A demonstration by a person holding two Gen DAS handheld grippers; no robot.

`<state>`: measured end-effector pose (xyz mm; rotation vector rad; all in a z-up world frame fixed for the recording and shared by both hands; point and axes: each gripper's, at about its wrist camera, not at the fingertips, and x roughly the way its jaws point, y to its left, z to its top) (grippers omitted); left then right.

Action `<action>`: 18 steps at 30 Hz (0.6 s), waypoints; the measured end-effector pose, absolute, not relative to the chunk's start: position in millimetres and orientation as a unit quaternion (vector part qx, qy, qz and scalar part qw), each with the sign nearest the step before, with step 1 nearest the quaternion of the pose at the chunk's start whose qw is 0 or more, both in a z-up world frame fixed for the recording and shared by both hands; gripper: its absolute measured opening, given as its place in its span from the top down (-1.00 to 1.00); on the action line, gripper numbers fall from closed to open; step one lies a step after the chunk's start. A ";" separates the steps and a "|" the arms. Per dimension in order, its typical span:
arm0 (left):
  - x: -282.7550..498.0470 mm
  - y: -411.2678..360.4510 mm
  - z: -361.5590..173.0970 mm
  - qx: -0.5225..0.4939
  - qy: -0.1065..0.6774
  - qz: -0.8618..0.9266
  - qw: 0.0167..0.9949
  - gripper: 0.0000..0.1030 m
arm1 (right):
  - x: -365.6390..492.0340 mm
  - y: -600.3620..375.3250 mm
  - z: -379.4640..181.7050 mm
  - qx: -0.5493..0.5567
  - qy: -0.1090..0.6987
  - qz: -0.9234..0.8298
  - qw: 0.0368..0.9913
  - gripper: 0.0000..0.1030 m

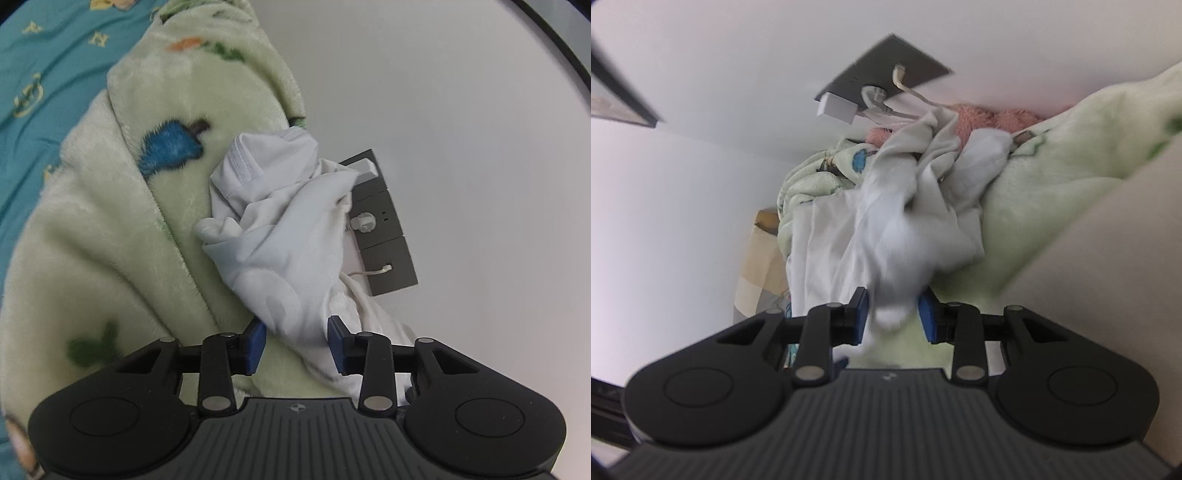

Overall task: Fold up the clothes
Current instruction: 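Carry the shirt bundle onto the green blanket with both grippers, then open both grippers and release the shirt on the blanket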

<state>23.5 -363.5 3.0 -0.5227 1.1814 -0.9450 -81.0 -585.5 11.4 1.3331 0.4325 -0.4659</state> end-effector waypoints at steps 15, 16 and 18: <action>-45.0 -322.5 129.3 -0.104 0.389 -0.456 0.794 -0.43 | -150.2 -493.2 106.2 0.458 0.184 -0.196 0.848 0.35; -55.0 -315.5 136.9 -0.095 0.378 -0.456 0.800 -0.44 | -153.6 -485.8 111.6 0.445 0.181 -0.195 0.855 0.35; -72.3 -301.9 148.3 -0.077 0.358 -0.453 0.813 -0.55 | -160.4 -470.8 122.4 0.419 0.176 -0.194 0.869 0.35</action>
